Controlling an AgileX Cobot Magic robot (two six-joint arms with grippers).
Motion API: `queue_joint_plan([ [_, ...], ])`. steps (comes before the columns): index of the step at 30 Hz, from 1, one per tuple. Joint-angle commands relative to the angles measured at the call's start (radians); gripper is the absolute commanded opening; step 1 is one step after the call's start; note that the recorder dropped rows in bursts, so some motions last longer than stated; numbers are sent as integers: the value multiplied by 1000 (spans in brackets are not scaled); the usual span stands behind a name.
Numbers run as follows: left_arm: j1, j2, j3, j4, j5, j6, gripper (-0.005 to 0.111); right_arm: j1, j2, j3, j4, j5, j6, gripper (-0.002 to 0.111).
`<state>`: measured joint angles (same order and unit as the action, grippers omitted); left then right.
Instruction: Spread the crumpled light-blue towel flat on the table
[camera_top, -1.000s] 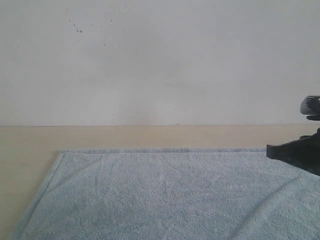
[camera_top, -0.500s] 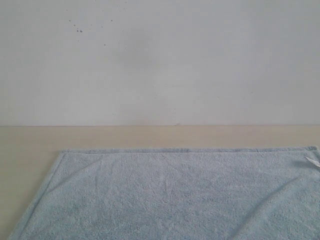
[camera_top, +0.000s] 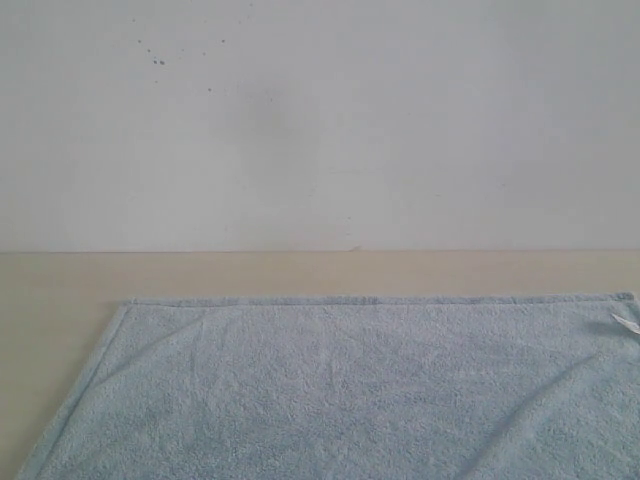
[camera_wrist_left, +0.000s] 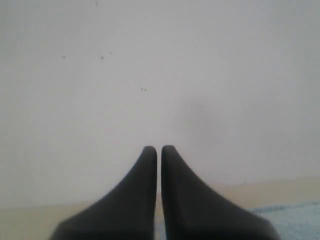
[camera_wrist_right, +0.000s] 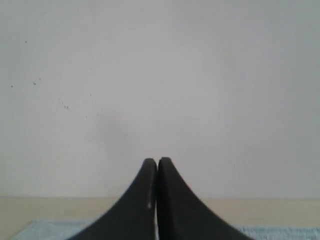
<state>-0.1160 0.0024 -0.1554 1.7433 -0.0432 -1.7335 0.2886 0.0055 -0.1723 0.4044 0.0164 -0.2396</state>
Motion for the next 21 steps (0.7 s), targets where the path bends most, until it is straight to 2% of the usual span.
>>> queue_joint_plan([
  [1, 4, -2, 126, 1, 51, -16, 4, 1, -4, 123, -6, -16, 13, 0],
  [4, 4, -2, 155, 1, 32, -24, 4, 1, 6, 172, -6, -36, 17, 0],
  [6, 4, -2, 155, 1, -2, -24, 4, 1, 6, 172, -23, 52, -8, 0],
  [11, 4, -2, 155, 1, -85, -24, 4, 1, 6, 172, -18, 107, 4, 0],
  [16, 4, -2, 155, 1, -92, -24, 4, 1, 6, 172, 17, 199, 72, 0],
  [21, 4, -2, 155, 1, -92, -24, 4, 1, 6, 172, 36, 209, 100, 0],
])
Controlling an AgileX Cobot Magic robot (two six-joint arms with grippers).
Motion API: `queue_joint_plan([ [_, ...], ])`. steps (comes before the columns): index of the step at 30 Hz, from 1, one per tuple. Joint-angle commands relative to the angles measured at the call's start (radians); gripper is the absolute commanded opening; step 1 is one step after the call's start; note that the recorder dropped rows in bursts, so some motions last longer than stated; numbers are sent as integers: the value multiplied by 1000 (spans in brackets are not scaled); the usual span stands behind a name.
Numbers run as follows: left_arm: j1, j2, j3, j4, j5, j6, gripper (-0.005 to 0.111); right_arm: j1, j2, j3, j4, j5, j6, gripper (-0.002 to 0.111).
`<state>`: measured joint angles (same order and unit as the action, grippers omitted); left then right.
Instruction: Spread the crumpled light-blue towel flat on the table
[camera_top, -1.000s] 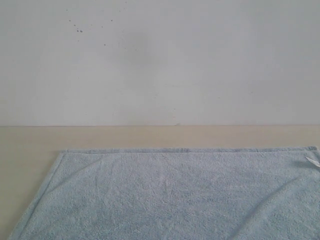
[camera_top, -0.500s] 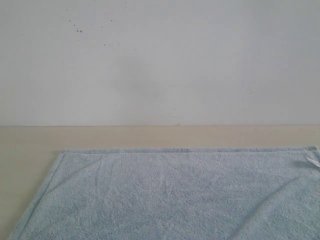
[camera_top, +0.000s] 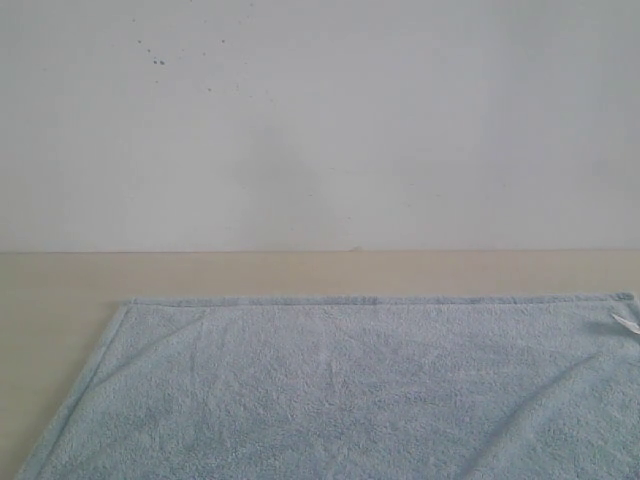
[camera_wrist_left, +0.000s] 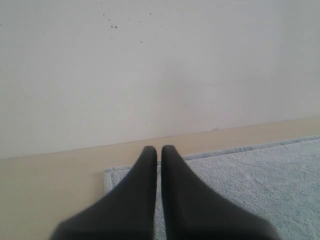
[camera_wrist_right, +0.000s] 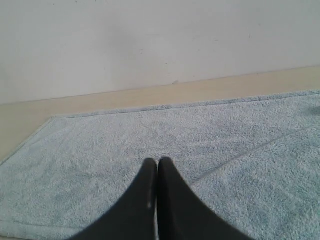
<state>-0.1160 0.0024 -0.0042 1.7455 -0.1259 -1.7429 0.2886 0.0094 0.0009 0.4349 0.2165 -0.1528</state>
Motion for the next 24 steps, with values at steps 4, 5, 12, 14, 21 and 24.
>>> queue_joint_plan([
  [4, 4, -2, 4, -1, -10, -14, 4, 1, 2, -1, -86, -28, 13, 0],
  [5, 4, -2, 4, -1, -10, -14, 4, 1, 2, -1, -162, -50, 13, 0],
  [12, 4, -2, 4, -1, -14, -14, 4, -138, -9, -1, -587, 160, 120, 0],
  [14, 4, -2, 4, -1, -11, -14, 4, -160, -9, -1, -625, 158, 118, 0],
  [21, 4, -2, 4, -1, -12, -14, 4, -118, -9, -1, -616, 76, 120, 0],
  [24, 4, -2, 4, -1, -12, -14, 4, -118, -9, -1, -616, 76, 124, 0],
])
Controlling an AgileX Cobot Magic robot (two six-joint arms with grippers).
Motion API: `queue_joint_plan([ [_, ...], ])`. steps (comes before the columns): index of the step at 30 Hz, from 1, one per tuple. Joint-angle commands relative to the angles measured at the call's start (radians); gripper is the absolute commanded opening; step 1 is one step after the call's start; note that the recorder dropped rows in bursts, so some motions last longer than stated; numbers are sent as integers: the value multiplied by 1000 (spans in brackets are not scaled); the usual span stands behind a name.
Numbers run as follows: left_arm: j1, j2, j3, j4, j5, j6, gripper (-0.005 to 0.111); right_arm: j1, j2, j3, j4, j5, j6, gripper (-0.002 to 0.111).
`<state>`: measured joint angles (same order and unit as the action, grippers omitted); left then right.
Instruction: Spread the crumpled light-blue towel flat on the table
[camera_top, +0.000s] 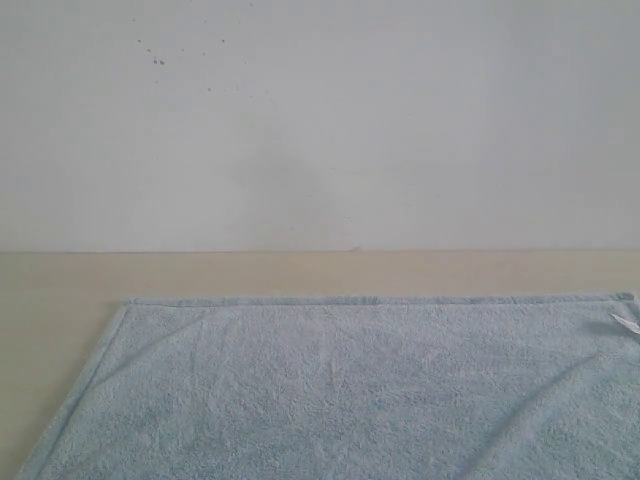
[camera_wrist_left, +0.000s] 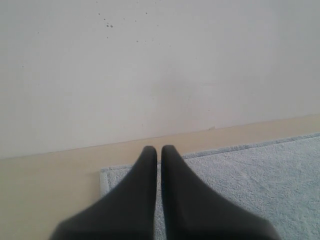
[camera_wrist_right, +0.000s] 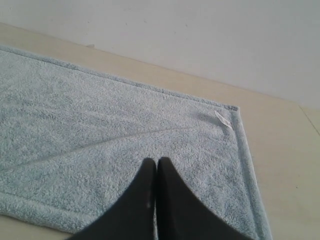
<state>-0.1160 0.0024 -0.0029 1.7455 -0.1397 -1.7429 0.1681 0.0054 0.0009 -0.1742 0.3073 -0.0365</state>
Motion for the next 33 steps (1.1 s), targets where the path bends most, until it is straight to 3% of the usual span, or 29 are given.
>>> queue_joint_plan([
  [1, 4, -2, 3, -1, 2, -14, 4, 3, -5, -1, -7, -14, 7, 0],
  [10, 4, -2, 3, -1, -8, -14, 4, 3, -5, -1, -7, -14, 10, 0],
  [12, 4, -2, 3, -201, -44, -7, 4, 3, -5, -1, -7, -14, 10, 0],
  [16, 4, -2, 3, -701, -24, 462, 4, 3, -5, -1, -7, -14, 10, 0],
  [19, 4, -2, -60, -880, -50, 869, 4, 3, -5, -1, -7, -14, 11, 0],
  [25, 4, -2, -120, -863, -55, 951, 4, 3, -5, -1, -7, -14, 11, 0],
  [31, 1, -2, -77, -855, -92, 1034, 4, 3, -5, -1, -7, -14, 11, 0],
  [33, 1, -2, -58, -935, -92, 1138, 4, 3, -5, -1, -7, -14, 11, 0],
])
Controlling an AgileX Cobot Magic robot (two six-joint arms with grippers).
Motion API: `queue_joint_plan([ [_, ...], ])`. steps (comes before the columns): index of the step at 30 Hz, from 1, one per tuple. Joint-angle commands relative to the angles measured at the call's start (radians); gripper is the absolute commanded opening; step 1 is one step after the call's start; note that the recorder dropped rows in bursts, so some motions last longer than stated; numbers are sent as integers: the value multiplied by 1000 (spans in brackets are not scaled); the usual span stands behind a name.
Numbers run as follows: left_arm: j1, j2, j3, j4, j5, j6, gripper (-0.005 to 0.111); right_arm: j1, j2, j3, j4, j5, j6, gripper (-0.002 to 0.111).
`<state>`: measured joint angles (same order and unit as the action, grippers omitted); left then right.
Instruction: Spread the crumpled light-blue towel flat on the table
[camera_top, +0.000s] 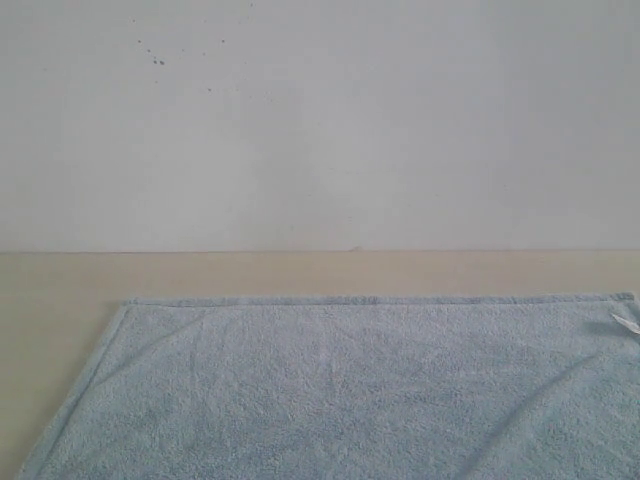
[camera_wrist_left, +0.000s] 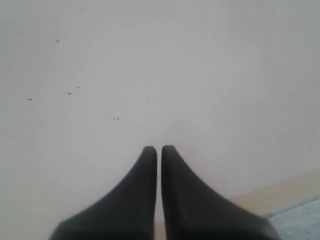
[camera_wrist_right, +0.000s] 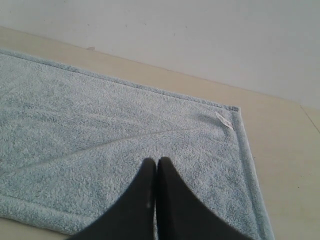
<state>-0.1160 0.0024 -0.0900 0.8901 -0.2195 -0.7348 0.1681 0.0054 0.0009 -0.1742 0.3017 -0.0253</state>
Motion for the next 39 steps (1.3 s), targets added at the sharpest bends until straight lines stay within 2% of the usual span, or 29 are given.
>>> queue_joint_plan([
  [1, 1, -2, 40, -158, -12, 214, 4, 3, -5, -1, -7, -9, 0, 0],
  [5, 1, -2, 85, -621, -5, 611, 4, 3, -5, -1, -7, -9, 0, 0],
  [8, 1, -2, 90, -877, 85, 756, 4, 3, -5, -1, -7, -9, 3, 0],
  [10, 3, -2, 90, -955, 209, 773, 4, 3, -5, -1, -7, -9, 5, 0],
  [16, 7, -2, 90, -960, 544, 748, 4, 3, -5, -1, -7, -7, 5, 0],
  [17, 9, -2, 90, -935, 564, 752, 4, 3, -5, -1, -7, -7, 5, 0],
  [23, 35, -2, 90, -908, 569, 760, 4, 3, -5, -1, -7, -7, 5, 0],
  [39, 36, -2, 90, -908, 567, 760, 4, 3, -5, -1, -7, -4, 5, 0],
])
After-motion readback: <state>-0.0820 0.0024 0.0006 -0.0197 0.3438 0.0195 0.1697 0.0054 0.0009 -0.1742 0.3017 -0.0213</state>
